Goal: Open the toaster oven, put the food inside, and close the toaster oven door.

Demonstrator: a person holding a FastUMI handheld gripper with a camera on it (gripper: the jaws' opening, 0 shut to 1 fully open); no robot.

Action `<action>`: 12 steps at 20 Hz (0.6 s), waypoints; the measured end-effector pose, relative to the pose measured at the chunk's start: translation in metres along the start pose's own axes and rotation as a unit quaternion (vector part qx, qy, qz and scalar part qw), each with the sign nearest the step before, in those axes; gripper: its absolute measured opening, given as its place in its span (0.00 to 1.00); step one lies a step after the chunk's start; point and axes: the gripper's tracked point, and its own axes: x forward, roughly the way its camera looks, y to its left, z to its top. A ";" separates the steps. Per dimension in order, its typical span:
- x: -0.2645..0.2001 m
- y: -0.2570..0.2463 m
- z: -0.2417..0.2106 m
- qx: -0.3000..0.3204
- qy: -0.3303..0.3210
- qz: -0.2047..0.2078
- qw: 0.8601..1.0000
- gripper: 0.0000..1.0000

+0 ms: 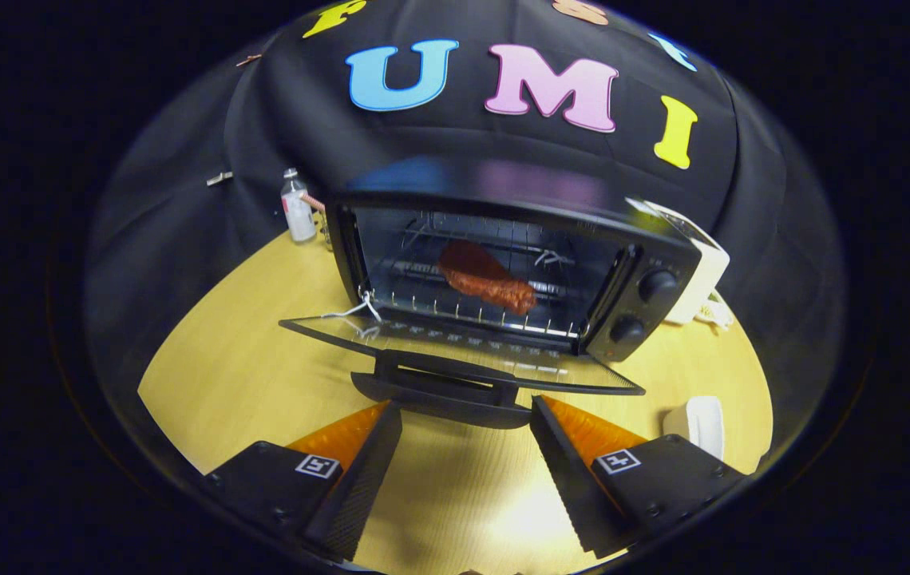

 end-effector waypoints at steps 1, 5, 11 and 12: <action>-0.003 -0.002 0.013 0.003 -0.014 0.000 1.000 1.00; -0.021 -0.009 0.076 0.045 -0.072 0.000 0.996 1.00; -0.074 -0.018 0.147 0.039 -0.158 0.009 0.987 1.00; -0.088 -0.021 0.157 0.040 -0.173 0.011 0.984 1.00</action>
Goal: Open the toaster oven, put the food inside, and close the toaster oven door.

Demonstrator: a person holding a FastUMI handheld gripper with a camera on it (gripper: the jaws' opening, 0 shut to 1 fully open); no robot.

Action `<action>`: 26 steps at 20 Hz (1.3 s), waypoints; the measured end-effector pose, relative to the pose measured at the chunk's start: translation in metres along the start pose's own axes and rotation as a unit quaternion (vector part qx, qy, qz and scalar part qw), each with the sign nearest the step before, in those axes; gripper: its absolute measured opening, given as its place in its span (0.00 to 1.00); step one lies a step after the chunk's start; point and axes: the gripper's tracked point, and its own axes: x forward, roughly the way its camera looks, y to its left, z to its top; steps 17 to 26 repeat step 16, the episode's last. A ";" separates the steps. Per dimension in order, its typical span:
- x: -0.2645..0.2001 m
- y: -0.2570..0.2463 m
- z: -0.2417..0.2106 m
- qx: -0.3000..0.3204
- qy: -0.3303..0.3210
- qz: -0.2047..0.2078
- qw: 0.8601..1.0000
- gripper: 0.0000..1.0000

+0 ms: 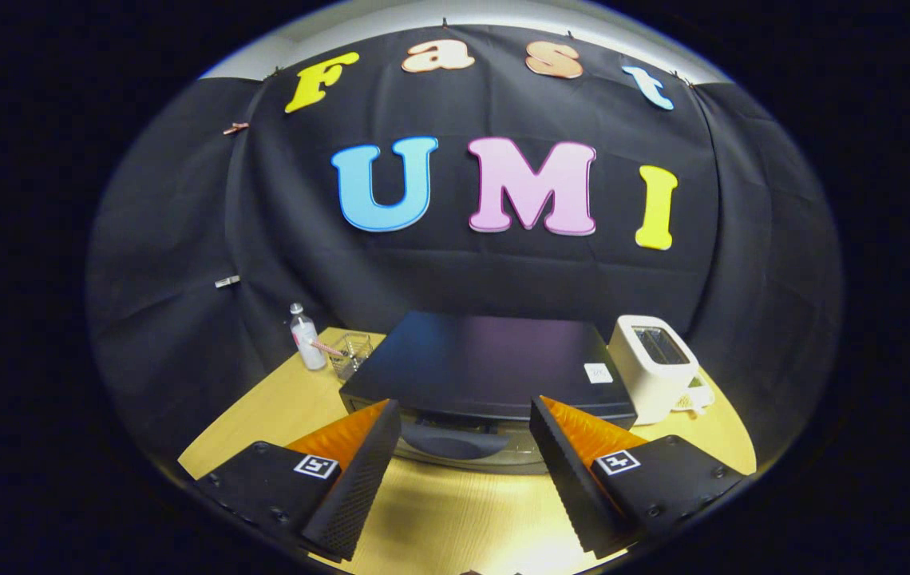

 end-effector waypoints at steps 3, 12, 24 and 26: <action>-0.039 -0.014 0.059 0.025 -0.047 0.004 0.999 1.00; -0.142 -0.100 0.115 0.038 -0.144 -0.069 0.987 0.98; -0.150 -0.113 0.107 0.026 -0.132 -0.084 0.987 0.98; -0.150 -0.113 0.107 0.026 -0.132 -0.084 0.987 0.98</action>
